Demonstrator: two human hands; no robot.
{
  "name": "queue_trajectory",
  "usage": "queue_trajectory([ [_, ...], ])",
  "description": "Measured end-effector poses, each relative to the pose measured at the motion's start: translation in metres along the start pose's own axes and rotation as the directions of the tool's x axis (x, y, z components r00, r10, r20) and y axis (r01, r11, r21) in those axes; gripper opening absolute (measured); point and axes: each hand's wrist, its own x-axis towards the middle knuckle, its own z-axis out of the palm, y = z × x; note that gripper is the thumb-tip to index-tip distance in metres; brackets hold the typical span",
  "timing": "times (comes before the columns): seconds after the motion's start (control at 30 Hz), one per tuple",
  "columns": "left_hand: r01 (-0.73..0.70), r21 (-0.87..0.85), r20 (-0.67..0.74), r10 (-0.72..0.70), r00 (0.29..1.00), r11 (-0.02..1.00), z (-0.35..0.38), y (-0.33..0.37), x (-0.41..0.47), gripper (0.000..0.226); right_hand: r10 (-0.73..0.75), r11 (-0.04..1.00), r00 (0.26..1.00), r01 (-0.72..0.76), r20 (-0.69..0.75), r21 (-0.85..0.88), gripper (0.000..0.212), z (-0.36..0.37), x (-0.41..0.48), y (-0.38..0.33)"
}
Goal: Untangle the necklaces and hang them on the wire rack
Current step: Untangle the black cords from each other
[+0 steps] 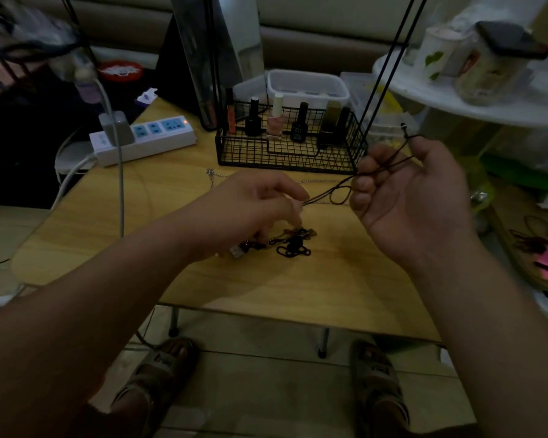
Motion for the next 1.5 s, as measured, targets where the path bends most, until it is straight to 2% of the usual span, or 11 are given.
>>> queue_trajectory([
  [0.07, -0.050, 0.082, -0.008, 0.051, 0.999, 0.995, 0.006, 0.002, 0.001, 0.025, 0.020, 0.999, 0.998, -0.018, 0.056, -0.034, 0.049, 0.006, -0.003, 0.003],
  [0.2, -0.128, 0.022, 0.007, 0.128, 0.992, 0.992, 0.011, 0.008, 0.003, 0.022, 0.037, 0.992, 0.993, -0.023, 0.111, -0.121, 0.045, 0.013, -0.007, 0.007],
  [0.4, -0.166, 0.025, -0.031, 0.167, 0.985, 0.986, 0.007, 0.009, 0.003, 0.009, 0.016, 0.992, 1.000, -0.018, -0.018, -0.123, 0.027, 0.011, 0.001, 0.010],
  [0.47, -0.150, 0.028, -0.059, 0.152, 0.987, 0.988, 0.007, 0.008, 0.003, 0.010, -0.020, 0.968, 0.995, -0.006, -0.101, -0.251, 0.019, 0.008, 0.003, 0.014],
  [0.5, -0.148, 0.029, -0.075, 0.150, 0.986, 0.989, 0.007, 0.007, 0.004, 0.010, -0.074, 0.903, 0.985, 0.000, -0.155, -0.429, 0.016, 0.005, 0.003, 0.017],
  [0.57, -0.155, 0.042, -0.110, 0.158, 0.981, 0.987, 0.008, 0.006, 0.004, 0.008, -0.251, 0.626, 0.950, 0.014, -0.185, -0.779, 0.020, 0.001, 0.001, 0.022],
  [0.63, -0.168, 0.072, -0.133, 0.176, 0.975, 0.983, 0.009, 0.005, 0.005, 0.005, -0.298, 0.486, 0.949, 0.056, -0.105, -0.872, 0.018, 0.003, -0.004, 0.024],
  [0.73, -0.200, 0.162, -0.145, 0.224, 0.964, 0.966, 0.011, 0.004, 0.004, 0.003, -0.116, 0.603, 0.993, 0.092, 0.027, -0.793, 0.027, 0.009, -0.015, 0.028],
  [0.8, -0.220, 0.211, -0.151, 0.254, 0.955, 0.952, 0.014, 0.003, 0.003, 0.006, -0.108, 0.558, 0.989, 0.141, 0.097, -0.818, 0.029, 0.013, -0.019, 0.031],
  [1.0, -0.199, 0.214, -0.134, 0.231, 0.964, 0.956, 0.015, 0.004, 0.002, 0.011, -0.035, 0.713, 0.995, 0.090, 0.093, -0.695, 0.017, 0.009, -0.011, 0.033],
  [1.5, -0.127, -0.059, -0.108, 0.121, 0.987, 0.990, 0.005, 0.007, -0.003, 0.007, -0.156, 0.732, 0.988, 0.124, 0.013, -0.670, 0.017, 0.000, -0.006, 0.022],
])
